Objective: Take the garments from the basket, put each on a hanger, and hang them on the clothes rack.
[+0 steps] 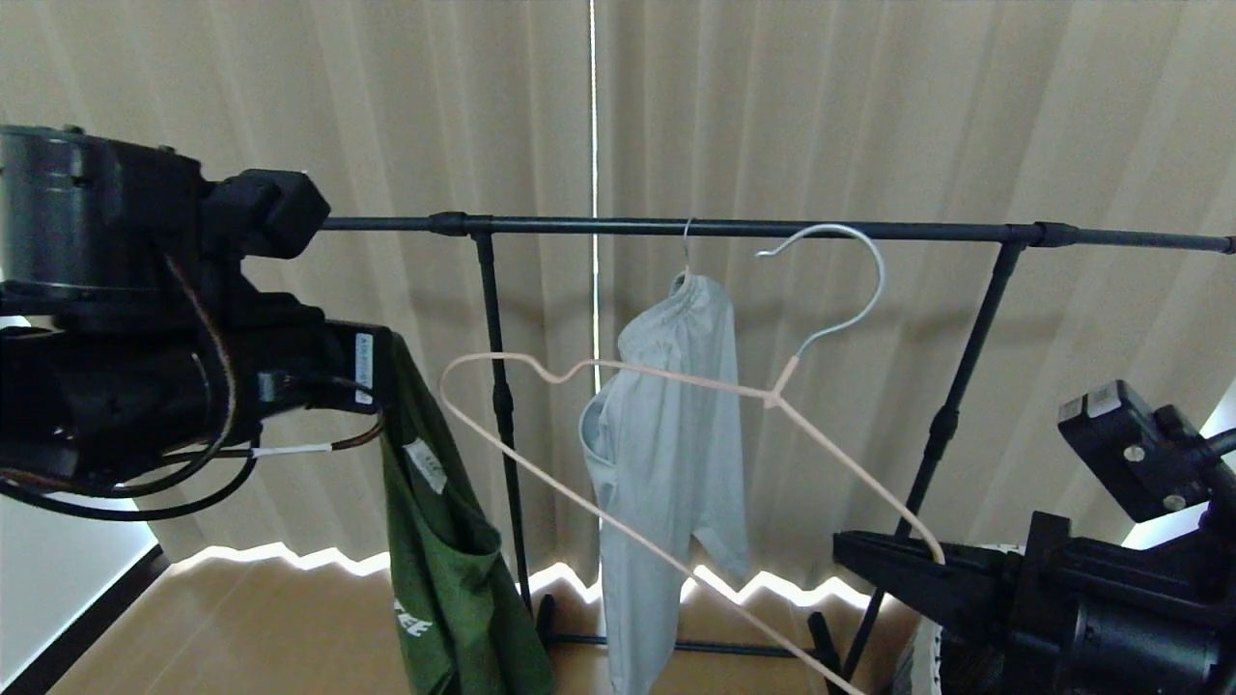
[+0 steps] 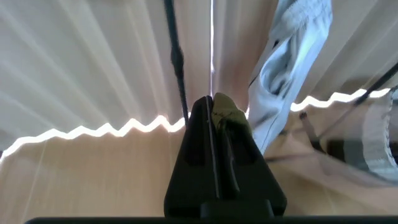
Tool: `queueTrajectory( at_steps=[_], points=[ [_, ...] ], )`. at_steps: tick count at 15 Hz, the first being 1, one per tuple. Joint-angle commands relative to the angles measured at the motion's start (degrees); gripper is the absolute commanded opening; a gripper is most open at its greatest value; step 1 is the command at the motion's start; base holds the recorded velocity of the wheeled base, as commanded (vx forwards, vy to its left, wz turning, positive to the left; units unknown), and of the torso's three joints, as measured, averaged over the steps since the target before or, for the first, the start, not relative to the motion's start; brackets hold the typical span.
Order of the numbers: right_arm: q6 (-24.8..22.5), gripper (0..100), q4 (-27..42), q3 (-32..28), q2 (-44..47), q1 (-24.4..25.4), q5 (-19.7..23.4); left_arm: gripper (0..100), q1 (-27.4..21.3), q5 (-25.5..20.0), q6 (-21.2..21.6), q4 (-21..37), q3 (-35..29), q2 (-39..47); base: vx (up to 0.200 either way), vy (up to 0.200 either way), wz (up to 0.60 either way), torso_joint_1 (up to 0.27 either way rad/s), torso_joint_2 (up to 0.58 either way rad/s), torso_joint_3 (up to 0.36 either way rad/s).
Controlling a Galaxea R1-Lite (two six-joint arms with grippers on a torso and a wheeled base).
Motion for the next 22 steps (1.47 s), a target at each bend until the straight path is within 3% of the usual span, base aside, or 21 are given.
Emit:
queueTrajectory(
  at_steps=[1, 5, 10, 22],
  points=[
    [0.0, 0, 0.0, -0.3, 1.7, 2.1, 0.0, 0, -1.1, 0.9, -0.2, -0.9, -3.1, 4.7, 0.000, 0.000, 0.00, 0.000, 0.00, 0.000],
    [0.3, 0, -0.9, -0.8, 4.9, 2.1, -0.2, 0, -1.6, 1.8, 0.0, -1.5, -3.2, 4.9, 0.000, 0.000, 0.00, 0.000, 0.00, 0.000],
    [-0.3, 0, -7.8, -2.3, 10.7, -0.1, -0.8, 0, -1.6, 2.9, 0.9, -1.3, -2.9, 4.6, 0.000, 0.000, 0.00, 0.000, 0.00, 0.000],
    [-0.4, 0, -7.1, -3.6, 11.6, -1.4, -0.9, 0, -0.6, 3.0, 2.1, -1.4, -2.7, 4.9, 0.000, 0.000, 0.00, 0.000, 0.00, 0.000]
  ],
)
